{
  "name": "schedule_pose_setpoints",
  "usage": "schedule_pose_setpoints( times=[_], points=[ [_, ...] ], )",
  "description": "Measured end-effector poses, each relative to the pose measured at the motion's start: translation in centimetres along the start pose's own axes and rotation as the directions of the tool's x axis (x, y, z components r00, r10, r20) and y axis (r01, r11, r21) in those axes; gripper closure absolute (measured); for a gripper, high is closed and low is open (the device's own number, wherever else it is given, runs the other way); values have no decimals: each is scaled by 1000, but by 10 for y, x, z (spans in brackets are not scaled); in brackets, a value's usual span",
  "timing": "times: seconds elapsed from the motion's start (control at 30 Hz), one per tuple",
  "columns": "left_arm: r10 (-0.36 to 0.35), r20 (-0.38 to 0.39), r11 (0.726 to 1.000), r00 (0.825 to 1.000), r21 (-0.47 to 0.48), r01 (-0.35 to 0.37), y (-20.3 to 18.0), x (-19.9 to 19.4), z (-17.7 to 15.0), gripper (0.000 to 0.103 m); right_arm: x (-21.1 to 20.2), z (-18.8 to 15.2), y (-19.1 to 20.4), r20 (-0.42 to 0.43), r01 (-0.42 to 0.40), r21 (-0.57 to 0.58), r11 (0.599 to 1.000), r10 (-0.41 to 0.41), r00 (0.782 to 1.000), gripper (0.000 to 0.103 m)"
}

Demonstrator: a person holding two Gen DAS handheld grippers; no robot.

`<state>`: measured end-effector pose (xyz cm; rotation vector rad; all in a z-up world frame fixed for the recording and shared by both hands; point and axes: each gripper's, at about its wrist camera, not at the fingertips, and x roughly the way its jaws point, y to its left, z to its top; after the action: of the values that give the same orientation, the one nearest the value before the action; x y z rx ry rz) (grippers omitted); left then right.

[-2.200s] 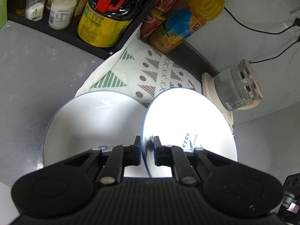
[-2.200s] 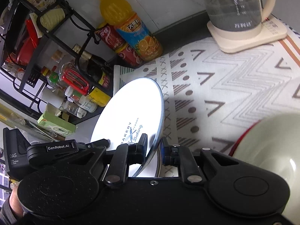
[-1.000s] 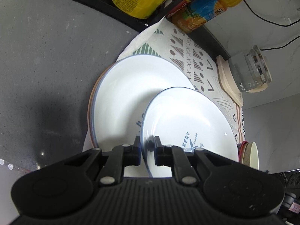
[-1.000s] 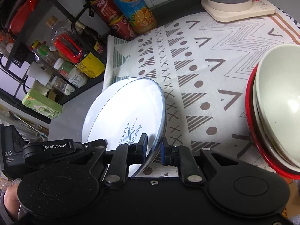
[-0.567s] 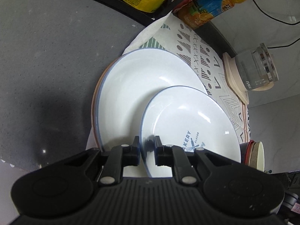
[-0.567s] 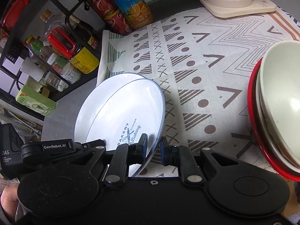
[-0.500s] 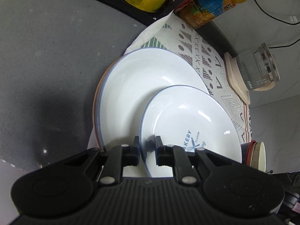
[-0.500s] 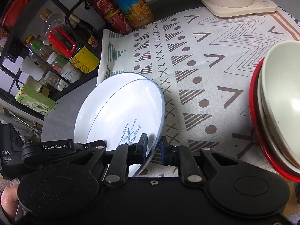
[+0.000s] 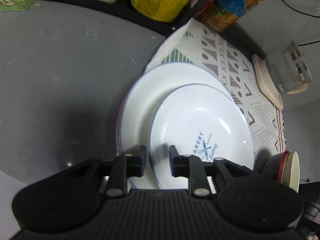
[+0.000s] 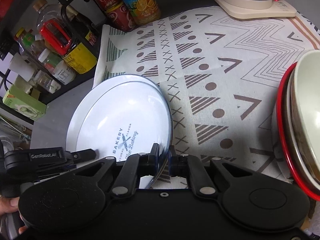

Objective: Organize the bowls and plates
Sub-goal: 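Lower the 'BAKERY' plate onto the stack and open both grippers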

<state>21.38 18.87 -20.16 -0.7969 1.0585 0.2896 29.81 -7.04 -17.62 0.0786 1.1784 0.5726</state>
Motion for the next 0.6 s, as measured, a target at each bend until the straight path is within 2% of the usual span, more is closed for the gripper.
schedule_pose_setpoints(
  times=[0.27,0.37,0.43,0.53,0.6],
  points=[
    [6,94,1000,996,-11,-5,3,-35,8,51,5,3,2,0,14,6,1000,-14,1000,93],
    [71,148,997,986,8,-73,1,-44,9,35,9,3,1,-17,10,29,1000,-9,1000,91],
    [101,160,995,982,2,-103,4,-44,10,31,10,3,0,-15,12,38,999,-12,1000,87],
    [86,118,996,989,-26,-83,12,-36,9,31,12,3,0,-21,7,51,999,-6,1000,79],
    [89,104,996,991,-24,-87,13,-29,6,31,11,3,-1,-20,7,54,998,-6,1000,79]
  ],
)
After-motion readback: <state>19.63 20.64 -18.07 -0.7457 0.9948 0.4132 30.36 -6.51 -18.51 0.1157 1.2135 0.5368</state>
